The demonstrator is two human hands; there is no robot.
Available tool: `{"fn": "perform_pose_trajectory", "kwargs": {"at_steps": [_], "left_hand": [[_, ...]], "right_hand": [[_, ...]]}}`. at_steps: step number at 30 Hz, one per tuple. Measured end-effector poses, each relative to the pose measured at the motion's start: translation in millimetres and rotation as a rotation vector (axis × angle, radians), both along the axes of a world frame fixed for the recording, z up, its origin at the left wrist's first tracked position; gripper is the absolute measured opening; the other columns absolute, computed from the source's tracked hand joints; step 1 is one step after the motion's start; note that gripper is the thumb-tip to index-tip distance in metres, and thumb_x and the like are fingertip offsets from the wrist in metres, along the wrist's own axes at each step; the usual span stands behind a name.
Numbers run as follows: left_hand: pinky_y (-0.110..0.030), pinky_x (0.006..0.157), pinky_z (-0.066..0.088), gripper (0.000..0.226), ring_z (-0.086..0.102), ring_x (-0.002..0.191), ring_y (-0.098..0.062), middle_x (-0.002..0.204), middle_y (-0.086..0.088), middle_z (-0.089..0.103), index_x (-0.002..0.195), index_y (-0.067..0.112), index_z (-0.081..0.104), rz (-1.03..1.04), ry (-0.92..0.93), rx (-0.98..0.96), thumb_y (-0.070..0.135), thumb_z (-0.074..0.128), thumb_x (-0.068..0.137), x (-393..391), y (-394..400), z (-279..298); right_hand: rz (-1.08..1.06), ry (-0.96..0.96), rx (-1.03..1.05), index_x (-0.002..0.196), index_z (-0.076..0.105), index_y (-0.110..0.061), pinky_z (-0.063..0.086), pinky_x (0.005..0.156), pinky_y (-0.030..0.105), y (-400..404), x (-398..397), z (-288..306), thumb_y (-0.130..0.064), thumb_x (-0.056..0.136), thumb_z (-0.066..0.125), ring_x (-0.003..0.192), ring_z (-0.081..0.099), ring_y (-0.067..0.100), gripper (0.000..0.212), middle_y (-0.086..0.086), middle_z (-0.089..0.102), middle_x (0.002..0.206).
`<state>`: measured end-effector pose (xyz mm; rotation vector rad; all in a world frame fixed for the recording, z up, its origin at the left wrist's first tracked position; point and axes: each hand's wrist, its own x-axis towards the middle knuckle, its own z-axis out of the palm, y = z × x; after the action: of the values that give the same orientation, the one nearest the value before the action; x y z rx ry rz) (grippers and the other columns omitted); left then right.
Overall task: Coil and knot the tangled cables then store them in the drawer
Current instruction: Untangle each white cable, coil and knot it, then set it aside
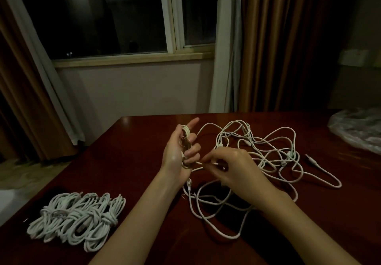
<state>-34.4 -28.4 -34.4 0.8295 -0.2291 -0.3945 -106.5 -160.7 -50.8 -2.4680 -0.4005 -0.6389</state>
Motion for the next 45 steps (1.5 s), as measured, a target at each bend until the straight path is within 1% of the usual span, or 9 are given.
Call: {"fn": "perform_pose_trajectory", "kwargs": {"at_steps": [5, 9, 17, 21, 25, 29, 33, 39, 45], "left_hand": [[-0.012, 0.029, 0.019, 0.039, 0.024, 0.035, -0.001, 0.056, 0.007, 0.041, 0.116, 0.013, 0.061, 0.084, -0.073, 0.067, 0.033, 0.029, 0.105, 3, 5, 0], [-0.014, 0.033, 0.018, 0.038, 0.025, 0.039, -0.001, 0.061, 0.007, 0.044, 0.115, 0.015, 0.063, 0.203, -0.271, 0.306, 0.033, 0.031, 0.105, 0, 1, -3], [-0.02, 0.044, 0.03, 0.036, 0.035, 0.045, -0.007, 0.063, 0.002, 0.043, 0.107, 0.018, 0.066, 0.185, -0.427, 0.468, 0.032, 0.033, 0.105, -7, -10, -9], [-0.016, 0.061, 0.049, 0.039, 0.058, 0.063, -0.01, 0.073, -0.007, 0.053, 0.093, 0.016, 0.069, 0.15, -0.481, 0.539, 0.028, 0.034, 0.105, -11, -16, -12], [-0.019, 0.073, 0.051, 0.044, 0.068, 0.082, -0.013, 0.085, -0.012, 0.071, 0.096, 0.012, 0.074, 0.086, -0.545, 0.662, 0.026, 0.033, 0.104, -16, -16, -13], [-0.018, 0.065, 0.045, 0.058, 0.058, 0.061, 0.0, 0.057, 0.01, 0.061, 0.051, 0.025, 0.06, -0.017, -0.533, 0.736, 0.023, 0.036, 0.104, -16, -13, -10], [-0.014, 0.058, 0.045, 0.042, 0.056, 0.057, -0.001, 0.055, 0.011, 0.058, 0.067, 0.011, 0.052, -0.054, -0.53, 0.758, 0.023, 0.035, 0.104, -15, -12, -7], [-0.016, 0.036, 0.026, 0.042, 0.034, 0.035, -0.003, 0.056, 0.002, 0.041, 0.103, 0.008, 0.069, -0.009, -0.442, 0.674, 0.026, 0.031, 0.105, 0, 1, -5], [-0.018, 0.043, 0.036, 0.045, 0.045, 0.043, -0.005, 0.065, -0.004, 0.052, 0.085, 0.006, 0.066, 0.07, -0.639, 0.903, 0.031, 0.034, 0.104, -4, -4, -15]], "right_hand": [[-0.058, 0.091, 0.079, 0.092, 0.07, -0.029, 0.045, 0.071, 0.011, -8, -2, 6, -0.03, 0.087, 0.068, 0.081, 0.059, -0.005, 0.005, -0.021, 0.062, 0.083], [-0.025, 0.166, 0.024, 0.097, 0.069, -0.026, 0.05, 0.071, 0.015, -7, -4, 8, -0.027, 0.089, 0.067, 0.08, 0.06, -0.004, 0.009, -0.016, 0.065, 0.088], [0.091, 0.029, 0.014, 0.103, 0.072, -0.025, 0.047, 0.075, 0.012, 5, -5, 8, -0.018, 0.088, 0.067, 0.085, 0.058, -0.005, 0.018, -0.023, 0.058, 0.089], [0.088, -0.014, 0.052, 0.103, 0.074, -0.019, 0.046, 0.078, 0.006, 4, -5, 6, -0.011, 0.084, 0.071, 0.083, 0.056, -0.017, 0.021, -0.023, 0.063, 0.091], [0.055, 0.005, 0.12, 0.107, 0.064, -0.021, 0.048, 0.076, 0.007, 4, -6, 7, -0.016, 0.082, 0.074, 0.079, 0.058, -0.015, 0.027, -0.014, 0.065, 0.091], [0.035, 0.124, 0.16, 0.1, 0.049, -0.027, 0.051, 0.063, 0.013, -2, -7, 9, -0.03, 0.08, 0.077, 0.075, 0.063, -0.005, 0.035, -0.014, 0.062, 0.082], [0.053, 0.235, 0.187, 0.097, 0.054, -0.027, 0.053, 0.064, 0.021, -9, -7, 15, -0.04, 0.078, 0.075, 0.075, 0.065, 0.002, 0.032, -0.008, 0.066, 0.083], [0.06, 0.287, 0.197, 0.089, 0.067, -0.026, 0.056, 0.075, 0.025, -26, -8, 17, -0.028, 0.087, 0.068, 0.078, 0.067, 0.002, 0.003, -0.005, 0.07, 0.083], [-0.028, 0.128, 0.064, 0.08, 0.059, -0.042, 0.049, 0.067, 0.016, -15, -6, 15, -0.027, 0.086, 0.07, 0.076, 0.061, -0.001, 0.02, -0.01, 0.069, 0.088]]}}
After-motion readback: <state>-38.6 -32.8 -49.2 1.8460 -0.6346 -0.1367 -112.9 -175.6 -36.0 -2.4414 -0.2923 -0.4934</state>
